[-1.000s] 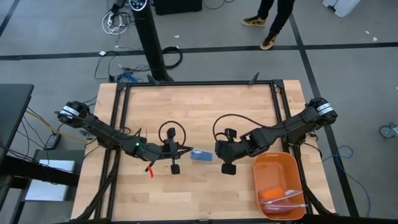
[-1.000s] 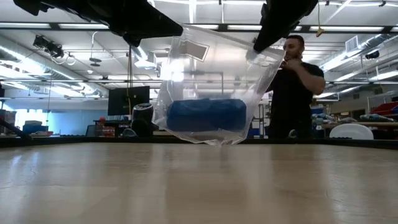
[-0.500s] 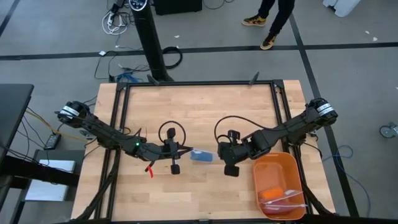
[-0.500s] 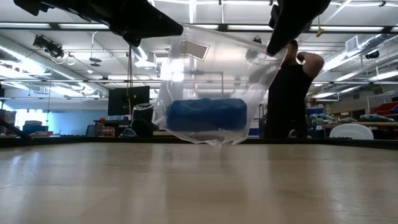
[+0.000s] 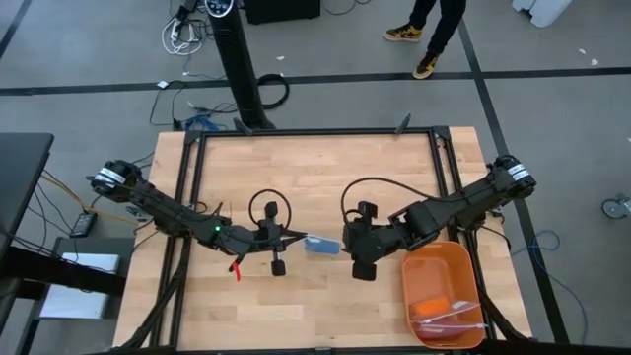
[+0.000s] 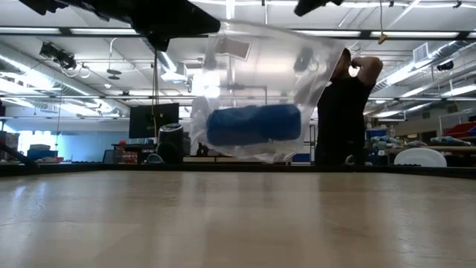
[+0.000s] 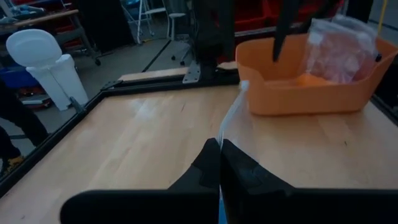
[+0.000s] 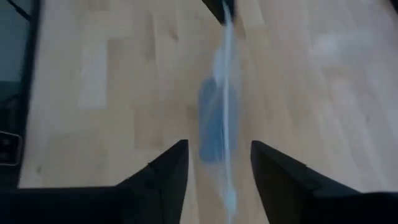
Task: Roll bandage
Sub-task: Put the transparent zip lock bag into the orange bin
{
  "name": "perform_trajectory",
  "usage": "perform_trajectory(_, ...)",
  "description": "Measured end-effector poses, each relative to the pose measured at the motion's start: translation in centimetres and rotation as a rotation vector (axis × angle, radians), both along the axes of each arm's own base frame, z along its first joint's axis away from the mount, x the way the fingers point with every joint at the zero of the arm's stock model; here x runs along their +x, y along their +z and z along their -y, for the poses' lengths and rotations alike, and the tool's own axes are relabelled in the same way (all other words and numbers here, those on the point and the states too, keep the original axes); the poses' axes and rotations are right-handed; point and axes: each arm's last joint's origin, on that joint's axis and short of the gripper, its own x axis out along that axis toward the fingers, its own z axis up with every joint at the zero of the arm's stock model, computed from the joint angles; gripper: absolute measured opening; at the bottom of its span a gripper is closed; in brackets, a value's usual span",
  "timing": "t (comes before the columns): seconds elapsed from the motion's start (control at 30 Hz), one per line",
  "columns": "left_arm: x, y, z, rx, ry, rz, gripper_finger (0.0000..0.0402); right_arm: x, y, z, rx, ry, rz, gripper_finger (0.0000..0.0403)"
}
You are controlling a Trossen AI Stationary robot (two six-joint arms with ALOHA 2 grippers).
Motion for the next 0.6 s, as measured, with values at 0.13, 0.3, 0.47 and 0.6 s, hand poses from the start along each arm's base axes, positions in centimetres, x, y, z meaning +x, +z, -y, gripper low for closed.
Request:
perform_trajectory(0.13, 0.3, 0.9, 0.2, -0.006, -0.001, 0.028, 0.0003, 0.8, 0.1, 0.6, -0.015, 0.030, 0.033, 0.0179)
perform_trajectory(0.3, 0.7, 1.8, 0.2, -0.008, 0.001, 0.053, 0.0003, 1.2, 0.3, 1.2, -0.008, 0.069, 0.036, 0.0172)
perform_trajectory(0.47, 1.1, 2.7, 0.1, -0.001, 0.007, 0.079, 0.0003, 1.2, 0.3, 1.2, -0.047, 0.121, 0.032, 0.0110)
perform_trajectory(0.6, 1.2, 3.2, -0.1, 0.017, 0.011, 0.100, 0.0003, 1.2, 0.3, 1.3, -0.071, 0.143, 0.024, 0.0015)
